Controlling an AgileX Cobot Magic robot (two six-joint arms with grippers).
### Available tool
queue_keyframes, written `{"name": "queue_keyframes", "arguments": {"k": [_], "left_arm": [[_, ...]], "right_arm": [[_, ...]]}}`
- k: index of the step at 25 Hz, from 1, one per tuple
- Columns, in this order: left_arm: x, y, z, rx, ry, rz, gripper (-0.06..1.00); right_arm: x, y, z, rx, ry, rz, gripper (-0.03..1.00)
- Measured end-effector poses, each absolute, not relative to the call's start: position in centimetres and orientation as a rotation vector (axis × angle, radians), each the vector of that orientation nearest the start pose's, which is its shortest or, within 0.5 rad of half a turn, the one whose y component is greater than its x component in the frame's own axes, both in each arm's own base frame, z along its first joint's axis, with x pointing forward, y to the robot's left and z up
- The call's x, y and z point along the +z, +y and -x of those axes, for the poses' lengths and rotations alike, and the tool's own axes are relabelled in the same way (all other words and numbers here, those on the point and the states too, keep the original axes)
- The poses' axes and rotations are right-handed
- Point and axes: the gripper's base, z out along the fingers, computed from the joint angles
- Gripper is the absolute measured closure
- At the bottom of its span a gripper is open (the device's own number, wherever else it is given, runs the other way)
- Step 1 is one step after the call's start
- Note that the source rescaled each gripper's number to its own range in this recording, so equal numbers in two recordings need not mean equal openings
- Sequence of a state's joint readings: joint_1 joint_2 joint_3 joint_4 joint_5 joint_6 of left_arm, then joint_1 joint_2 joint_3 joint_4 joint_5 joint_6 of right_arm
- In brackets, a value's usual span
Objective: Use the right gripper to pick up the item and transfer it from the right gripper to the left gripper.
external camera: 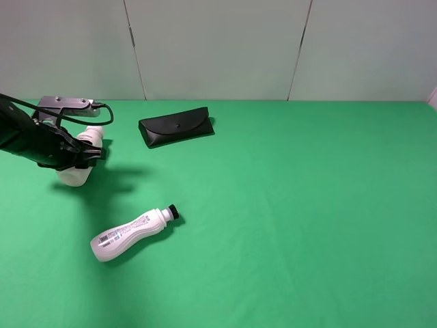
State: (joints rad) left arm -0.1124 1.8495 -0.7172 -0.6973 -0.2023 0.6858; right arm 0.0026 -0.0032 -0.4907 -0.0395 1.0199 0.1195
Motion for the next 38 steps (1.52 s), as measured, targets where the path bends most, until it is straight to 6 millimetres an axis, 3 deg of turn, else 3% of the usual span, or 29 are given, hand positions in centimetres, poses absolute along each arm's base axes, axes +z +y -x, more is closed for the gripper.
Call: {"name": "queue_keyframes", "arguments": {"k": [4, 5, 7, 12, 19, 27, 38], "left_arm": [[10.8, -2.4, -31.6, 0.111, 2.450, -0.079, 0.18], [10.8, -2.4, -31.6, 0.111, 2.450, -0.079, 0.09], [10.8, -2.4, -31.6, 0.111, 2.450, -0.079, 0.01], [12.8, -2.4, -31.5, 0.095, 2.394, -0.074, -0.05], [19.1, -2.8, -30.3, 0.025, 2.245, -0.095, -0.05], [25.4, -3.3, -27.0, -0.057, 2.117, -0.216, -0.05], [29.8, -2.5, -21.9, -0.050, 2.110, -0.249, -0.05]], "right_arm": [[27.8, -0.3, 0.3, 0.031, 2.006, -0.118, -0.03], [27.8, -0.3, 0.3, 0.031, 2.006, -0.118, -0.03], [27.8, -0.3, 0.3, 0.031, 2.006, -0.118, -0.03], [27.8, -0.3, 0.3, 0.031, 2.006, -0.118, -0.03], [27.8, -0.3, 0.3, 0.031, 2.006, -0.118, -0.03], [27.8, -0.3, 0.3, 0.031, 2.006, -0.118, -0.03], [27.8, -0.3, 0.3, 0.031, 2.006, -0.118, -0.03]]}}
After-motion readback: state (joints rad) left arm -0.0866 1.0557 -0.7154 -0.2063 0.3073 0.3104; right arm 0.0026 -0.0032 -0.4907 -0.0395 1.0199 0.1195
